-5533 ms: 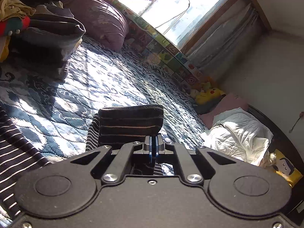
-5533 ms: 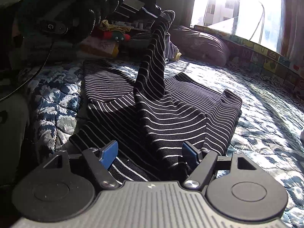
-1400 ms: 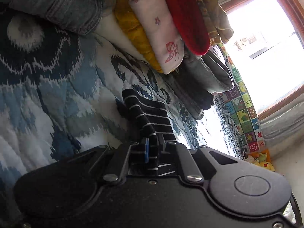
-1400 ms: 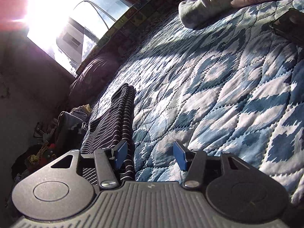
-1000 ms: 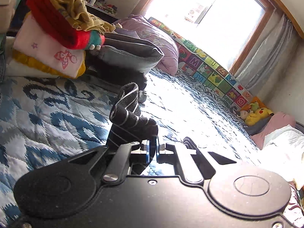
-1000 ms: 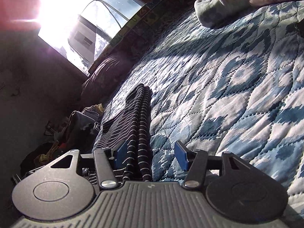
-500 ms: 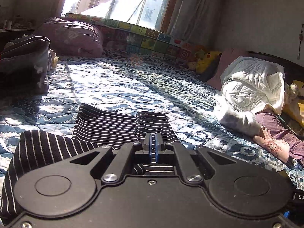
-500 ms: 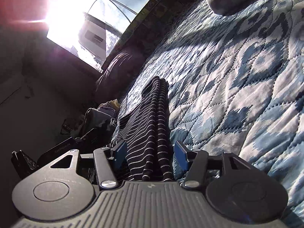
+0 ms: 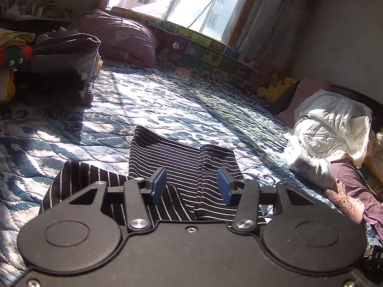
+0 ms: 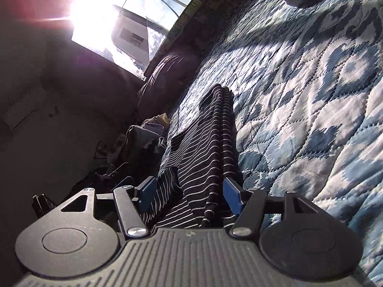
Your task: Fold clothes
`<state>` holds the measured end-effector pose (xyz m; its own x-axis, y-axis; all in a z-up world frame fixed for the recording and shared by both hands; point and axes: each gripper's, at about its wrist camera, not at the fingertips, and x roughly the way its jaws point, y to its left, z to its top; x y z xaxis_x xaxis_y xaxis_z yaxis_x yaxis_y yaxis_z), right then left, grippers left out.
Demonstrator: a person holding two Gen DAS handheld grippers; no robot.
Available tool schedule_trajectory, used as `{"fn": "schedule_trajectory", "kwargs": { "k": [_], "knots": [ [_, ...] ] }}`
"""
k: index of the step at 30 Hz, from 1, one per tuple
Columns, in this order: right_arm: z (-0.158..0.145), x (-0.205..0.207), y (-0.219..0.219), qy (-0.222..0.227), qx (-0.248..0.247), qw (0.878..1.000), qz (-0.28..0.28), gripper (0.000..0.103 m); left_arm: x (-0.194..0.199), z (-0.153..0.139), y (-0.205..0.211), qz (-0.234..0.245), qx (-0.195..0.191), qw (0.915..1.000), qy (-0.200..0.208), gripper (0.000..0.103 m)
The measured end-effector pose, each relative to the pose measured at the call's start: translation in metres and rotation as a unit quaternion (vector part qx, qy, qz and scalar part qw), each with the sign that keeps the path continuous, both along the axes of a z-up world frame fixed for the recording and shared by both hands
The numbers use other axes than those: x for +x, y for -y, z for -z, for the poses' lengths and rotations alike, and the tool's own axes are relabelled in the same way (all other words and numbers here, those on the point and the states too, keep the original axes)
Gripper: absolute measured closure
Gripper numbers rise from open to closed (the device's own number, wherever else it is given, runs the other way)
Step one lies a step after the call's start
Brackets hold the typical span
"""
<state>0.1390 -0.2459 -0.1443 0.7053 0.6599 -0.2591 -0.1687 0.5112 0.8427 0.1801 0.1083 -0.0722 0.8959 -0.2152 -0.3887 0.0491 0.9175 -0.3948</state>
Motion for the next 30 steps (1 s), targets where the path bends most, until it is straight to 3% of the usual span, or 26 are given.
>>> {"fn": "schedule_trajectory", "kwargs": {
  "k": [4, 7, 10, 13, 16, 21, 24, 28, 30],
  "knots": [
    [-0.008, 0.006, -0.051, -0.028, -0.021, 0.999, -0.022, 0.038, -0.013, 0.005, -0.079, -0.065, -0.082, 0.9944, -0.016, 0.030],
    [-0.011, 0.018, -0.095, -0.051, -0.046, 0.997, -0.018, 0.037, -0.023, 0.013, -0.118, -0.103, -0.138, 0.9848, -0.023, 0.023],
    [-0.014, 0.036, -0.132, -0.073, -0.062, 0.995, 0.001, 0.036, -0.029, 0.023, -0.144, -0.117, -0.192, 0.9739, -0.032, 0.011],
    [-0.009, 0.055, -0.153, -0.111, -0.061, 0.992, 0.021, 0.036, -0.033, 0.027, -0.160, -0.118, -0.232, 0.9649, -0.036, 0.009],
    [-0.005, 0.066, -0.167, -0.137, -0.058, 0.988, 0.048, 0.036, -0.035, 0.027, -0.169, -0.103, -0.252, 0.9619, -0.030, 0.009],
    [-0.001, 0.070, -0.176, -0.135, -0.051, 0.985, 0.090, 0.038, -0.038, 0.027, -0.182, -0.087, -0.281, 0.9556, -0.018, 0.009],
    [0.005, 0.071, -0.180, -0.133, -0.047, 0.984, 0.112, 0.044, -0.041, 0.028, -0.188, -0.086, -0.285, 0.9545, -0.015, 0.009],
    [0.006, 0.071, -0.185, -0.125, -0.044, 0.982, 0.132, 0.044, -0.043, 0.030, -0.192, -0.082, -0.285, 0.9550, -0.014, 0.009],
    [0.006, 0.073, -0.188, -0.128, -0.056, 0.980, 0.140, 0.058, -0.044, 0.031, -0.193, -0.081, -0.284, 0.9551, -0.014, 0.009]
  ]
}}
